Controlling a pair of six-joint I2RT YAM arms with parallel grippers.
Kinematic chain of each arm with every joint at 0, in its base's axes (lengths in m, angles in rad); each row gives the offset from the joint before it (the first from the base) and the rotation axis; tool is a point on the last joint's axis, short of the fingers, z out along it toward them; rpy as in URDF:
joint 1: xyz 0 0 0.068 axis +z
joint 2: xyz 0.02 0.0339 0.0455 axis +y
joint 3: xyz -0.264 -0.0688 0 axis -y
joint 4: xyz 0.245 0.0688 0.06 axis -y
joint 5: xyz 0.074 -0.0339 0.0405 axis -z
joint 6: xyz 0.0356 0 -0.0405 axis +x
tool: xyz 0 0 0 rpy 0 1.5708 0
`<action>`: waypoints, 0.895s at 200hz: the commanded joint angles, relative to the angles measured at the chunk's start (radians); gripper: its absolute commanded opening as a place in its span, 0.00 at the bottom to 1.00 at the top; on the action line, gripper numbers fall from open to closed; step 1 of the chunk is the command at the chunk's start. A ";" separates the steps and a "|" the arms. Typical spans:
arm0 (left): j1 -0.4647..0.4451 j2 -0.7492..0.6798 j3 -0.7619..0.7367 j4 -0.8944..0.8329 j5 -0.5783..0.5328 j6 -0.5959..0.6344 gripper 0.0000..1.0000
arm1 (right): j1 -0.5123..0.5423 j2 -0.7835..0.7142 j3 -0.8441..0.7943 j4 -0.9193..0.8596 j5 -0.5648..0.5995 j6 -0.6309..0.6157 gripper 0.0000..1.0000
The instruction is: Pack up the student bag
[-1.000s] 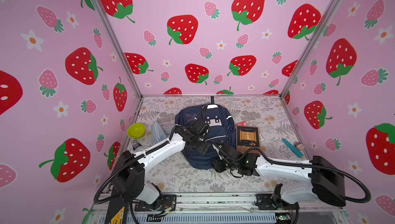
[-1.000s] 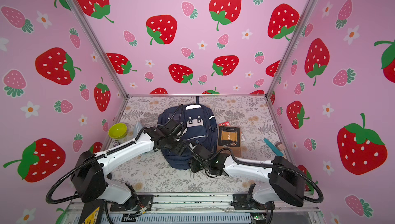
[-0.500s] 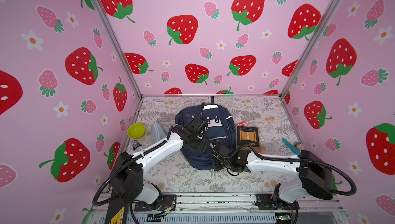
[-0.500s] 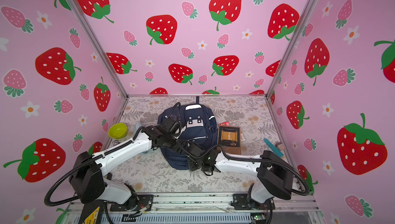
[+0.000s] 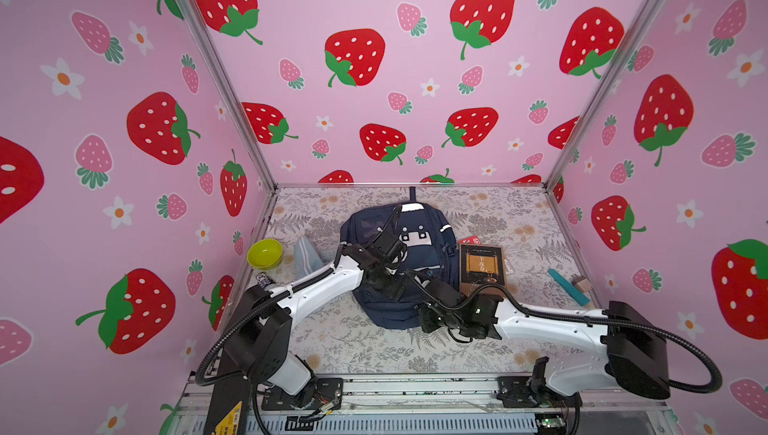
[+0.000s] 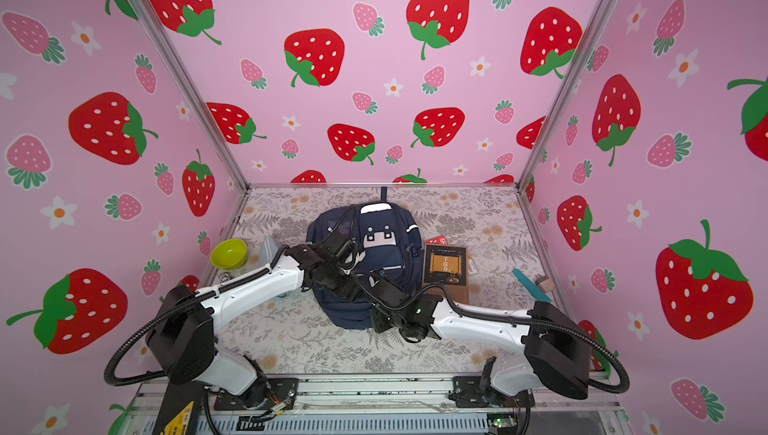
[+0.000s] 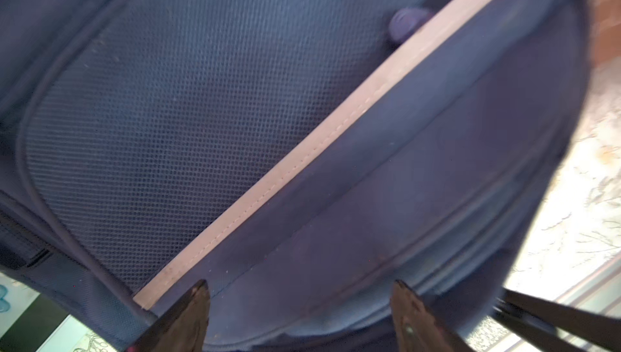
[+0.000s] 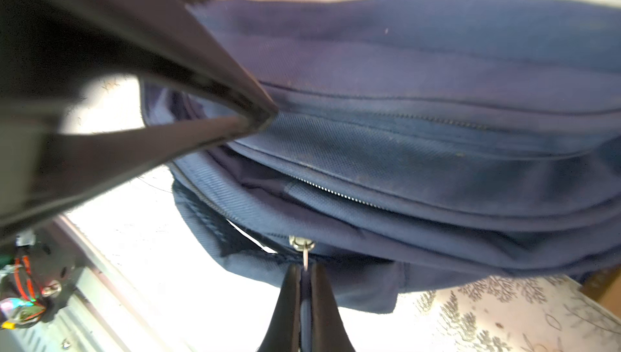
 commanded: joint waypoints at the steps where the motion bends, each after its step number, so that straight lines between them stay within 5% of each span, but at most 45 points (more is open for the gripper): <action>1: 0.003 0.043 0.051 -0.048 -0.038 0.012 0.79 | 0.002 -0.013 -0.007 -0.001 0.006 0.040 0.00; 15: 0.003 0.077 0.074 -0.055 -0.064 0.009 0.71 | 0.003 -0.008 -0.007 -0.015 0.013 0.056 0.00; 42: 0.003 0.098 0.128 -0.056 -0.109 -0.013 0.36 | 0.003 -0.037 -0.033 0.014 0.018 0.071 0.00; 71: 0.002 0.043 0.221 -0.023 -0.028 -0.054 0.00 | 0.004 -0.054 -0.010 0.028 0.009 0.032 0.00; 115: 0.014 -0.014 0.322 0.089 0.218 -0.225 0.00 | 0.059 -0.033 0.063 0.079 0.015 -0.050 0.00; 179: 0.066 -0.056 0.217 0.424 0.559 -0.520 0.00 | 0.090 0.182 0.179 0.287 0.023 -0.125 0.00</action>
